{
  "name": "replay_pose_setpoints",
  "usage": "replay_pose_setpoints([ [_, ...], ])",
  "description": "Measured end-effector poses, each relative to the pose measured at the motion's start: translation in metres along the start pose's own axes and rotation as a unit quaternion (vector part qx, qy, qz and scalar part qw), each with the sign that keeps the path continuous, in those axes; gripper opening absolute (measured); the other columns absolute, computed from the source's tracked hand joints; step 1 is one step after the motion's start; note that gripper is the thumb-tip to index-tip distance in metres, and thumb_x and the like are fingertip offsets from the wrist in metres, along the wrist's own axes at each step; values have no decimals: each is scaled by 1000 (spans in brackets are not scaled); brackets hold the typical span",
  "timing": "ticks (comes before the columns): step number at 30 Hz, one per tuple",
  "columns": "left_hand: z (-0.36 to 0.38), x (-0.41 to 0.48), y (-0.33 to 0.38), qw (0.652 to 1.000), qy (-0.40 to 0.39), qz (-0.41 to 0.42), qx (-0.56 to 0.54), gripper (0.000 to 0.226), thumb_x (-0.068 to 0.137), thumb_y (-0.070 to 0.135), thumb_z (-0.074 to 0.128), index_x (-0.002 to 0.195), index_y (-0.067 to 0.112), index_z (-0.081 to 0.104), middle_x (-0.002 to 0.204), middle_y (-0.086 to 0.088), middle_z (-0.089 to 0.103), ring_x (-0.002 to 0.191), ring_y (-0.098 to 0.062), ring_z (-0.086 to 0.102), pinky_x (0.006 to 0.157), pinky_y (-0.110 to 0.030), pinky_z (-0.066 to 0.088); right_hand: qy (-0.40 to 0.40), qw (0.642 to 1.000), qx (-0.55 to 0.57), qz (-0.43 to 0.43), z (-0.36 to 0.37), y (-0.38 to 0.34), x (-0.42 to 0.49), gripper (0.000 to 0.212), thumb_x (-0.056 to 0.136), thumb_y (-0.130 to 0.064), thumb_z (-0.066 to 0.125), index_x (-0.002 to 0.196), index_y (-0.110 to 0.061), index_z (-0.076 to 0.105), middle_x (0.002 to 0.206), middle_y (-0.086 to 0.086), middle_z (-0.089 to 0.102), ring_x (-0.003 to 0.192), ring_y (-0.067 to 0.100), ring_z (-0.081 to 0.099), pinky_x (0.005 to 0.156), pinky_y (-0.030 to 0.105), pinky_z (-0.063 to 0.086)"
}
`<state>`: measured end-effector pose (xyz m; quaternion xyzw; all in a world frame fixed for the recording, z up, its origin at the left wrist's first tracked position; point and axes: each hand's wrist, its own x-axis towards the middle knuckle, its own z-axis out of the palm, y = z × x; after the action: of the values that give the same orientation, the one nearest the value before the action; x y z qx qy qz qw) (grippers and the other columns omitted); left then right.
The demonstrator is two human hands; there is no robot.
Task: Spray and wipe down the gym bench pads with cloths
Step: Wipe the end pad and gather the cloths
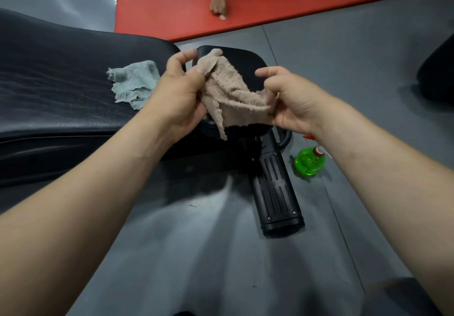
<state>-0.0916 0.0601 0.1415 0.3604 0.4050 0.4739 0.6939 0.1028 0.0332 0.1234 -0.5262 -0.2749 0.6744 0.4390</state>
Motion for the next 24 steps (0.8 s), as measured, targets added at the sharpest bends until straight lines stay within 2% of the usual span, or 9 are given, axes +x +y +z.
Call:
replay_pose_setpoints([
  [2, 1, -3, 1, 999, -37, -12, -21, 53, 90, -21, 32, 130, 11, 40, 126, -13, 70, 109, -27, 66, 92, -45, 57, -68, 996, -24, 50, -5, -1, -3, 55, 77, -8, 45, 129, -20, 58, 78, 7, 48, 66, 18, 50, 78, 40, 55],
  [5, 2, -1, 2, 999, -15, -24, -24, 54, 87, -19, 30, 130, 9, 47, 113, -21, 70, 93, -27, 68, 88, -47, 58, -125, 989, -48, 62, -8, 0, -6, 44, 87, -18, 57, 130, -9, 59, 104, 17, 60, 94, 29, 58, 99, 46, 51],
  [8, 1, -1, 2, 988, 44, 27, 146, 42, 95, -8, 36, 124, 19, 50, 109, -6, 75, 75, -18, 66, 65, -35, 56, -66, 997, -24, -43, -6, 0, -3, 45, 93, 4, 52, 135, -10, 58, 87, 9, 68, 87, 23, 65, 81, 32, 54],
  [11, -6, 1, 2, 935, 75, 86, 337, 53, 90, -6, 30, 119, 33, 53, 98, 3, 67, 54, -11, 52, 49, -26, 43, -35, 994, -45, -95, -12, -7, -6, 41, 96, 4, 52, 128, -19, 60, 82, 1, 64, 84, 21, 70, 71, 27, 53],
  [14, -3, 1, 5, 964, 16, 69, 257, 57, 89, -11, 33, 120, 31, 55, 91, 1, 66, 59, -15, 52, 53, -31, 39, -40, 986, -139, -81, -6, -2, -9, 27, 97, -2, 55, 120, -16, 62, 90, 4, 61, 77, 16, 64, 62, 23, 47],
  [17, 9, -1, 8, 994, -11, 44, 104, 50, 94, -16, 29, 123, 19, 51, 95, -9, 72, 69, -21, 67, 59, -34, 52, -65, 976, -201, -53, 3, 8, -10, 6, 97, -18, 60, 95, -20, 65, 87, 2, 55, 68, 9, 48, 55, 22, 35],
  [19, 10, 1, 10, 992, -4, 46, 117, 49, 94, -14, 30, 122, 20, 52, 101, -12, 71, 70, -23, 67, 60, -38, 53, -61, 970, -224, -68, 1, 9, -7, 16, 96, -23, 62, 80, -23, 65, 80, -3, 58, 70, 8, 48, 59, 23, 35],
  [22, 3, 3, 9, 930, 38, 80, 357, 52, 90, -5, 32, 115, 33, 58, 94, -3, 65, 55, -19, 51, 54, -37, 43, 8, 967, -211, -140, -3, 5, -5, 15, 93, -21, 68, 79, -22, 64, 76, -3, 63, 71, 8, 56, 68, 21, 45],
  [24, 1, 2, 6, 887, 55, 87, 449, 44, 96, 0, 33, 109, 32, 60, 80, 5, 60, 47, -13, 48, 49, -30, 43, 40, 966, -181, -183, -7, 2, -3, 9, 87, -27, 72, 85, -23, 64, 79, -1, 64, 76, 13, 58, 75, 31, 47],
])
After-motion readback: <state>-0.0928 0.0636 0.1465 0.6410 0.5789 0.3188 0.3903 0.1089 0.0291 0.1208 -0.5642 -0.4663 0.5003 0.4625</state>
